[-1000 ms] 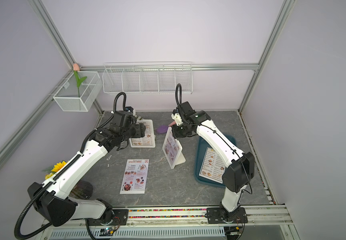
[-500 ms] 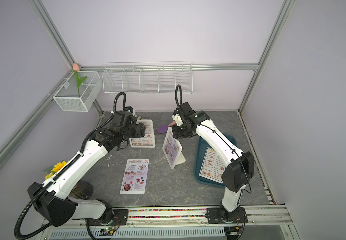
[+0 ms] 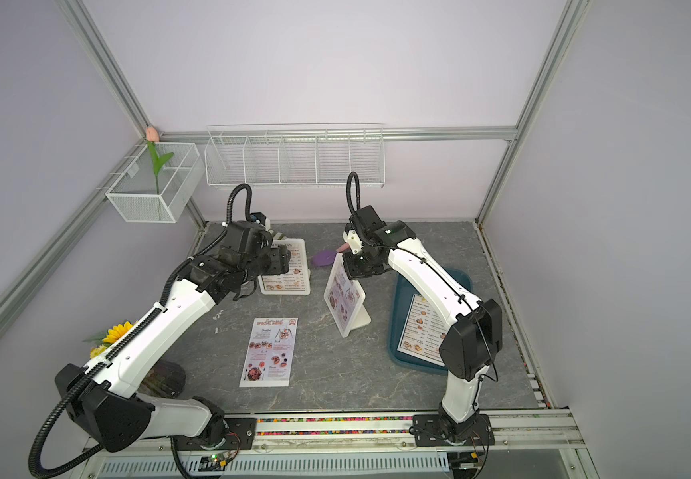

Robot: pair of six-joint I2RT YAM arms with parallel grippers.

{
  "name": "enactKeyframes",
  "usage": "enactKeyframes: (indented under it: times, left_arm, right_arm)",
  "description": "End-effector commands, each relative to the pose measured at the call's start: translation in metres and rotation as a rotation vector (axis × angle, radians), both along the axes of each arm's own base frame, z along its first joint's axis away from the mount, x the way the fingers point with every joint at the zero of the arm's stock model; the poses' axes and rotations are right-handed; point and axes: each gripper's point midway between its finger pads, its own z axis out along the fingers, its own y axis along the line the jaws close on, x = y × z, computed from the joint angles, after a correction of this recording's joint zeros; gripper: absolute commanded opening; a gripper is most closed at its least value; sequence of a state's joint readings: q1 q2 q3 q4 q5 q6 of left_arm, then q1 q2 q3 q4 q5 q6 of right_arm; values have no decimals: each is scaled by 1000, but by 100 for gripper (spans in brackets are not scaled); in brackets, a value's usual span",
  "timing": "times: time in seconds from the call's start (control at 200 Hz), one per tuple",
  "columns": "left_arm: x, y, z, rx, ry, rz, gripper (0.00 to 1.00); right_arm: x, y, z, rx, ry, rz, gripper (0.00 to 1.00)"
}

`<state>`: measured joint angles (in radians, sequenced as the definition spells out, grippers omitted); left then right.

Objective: Replace the menus in the menu holders
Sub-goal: Take out the menu from the menu holder.

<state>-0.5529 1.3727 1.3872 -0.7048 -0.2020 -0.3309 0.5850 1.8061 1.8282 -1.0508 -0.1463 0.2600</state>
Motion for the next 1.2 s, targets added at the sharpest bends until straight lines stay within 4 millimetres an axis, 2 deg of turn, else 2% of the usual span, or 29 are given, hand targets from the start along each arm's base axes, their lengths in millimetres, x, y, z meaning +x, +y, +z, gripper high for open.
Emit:
enactKeyframes:
  times: [0.0,0.18,0.38,0.75,0.975,1.195]
  left_arm:
    - [1,1,7,-6,-22,9,74]
    - [1,1,5,-7,-18,7,74]
    - [0,1,5,-7,-20,9,74]
    - [0,1,5,-8,-22,10,74]
    - [0,1,3,-8,-18,10,74]
    - [0,1,1,-7,-17,11,74]
  right_arm:
    - [-1,2,11,3,-18,15,15]
    - [-3,2,7,0,-3,18,15]
    - [-2,0,7,-5,-7,13,22]
    - [-2,0,13,2,-16,11,7]
    - [1,2,18,21,-16,10,8]
    - [0,4,13,21,4,21,7]
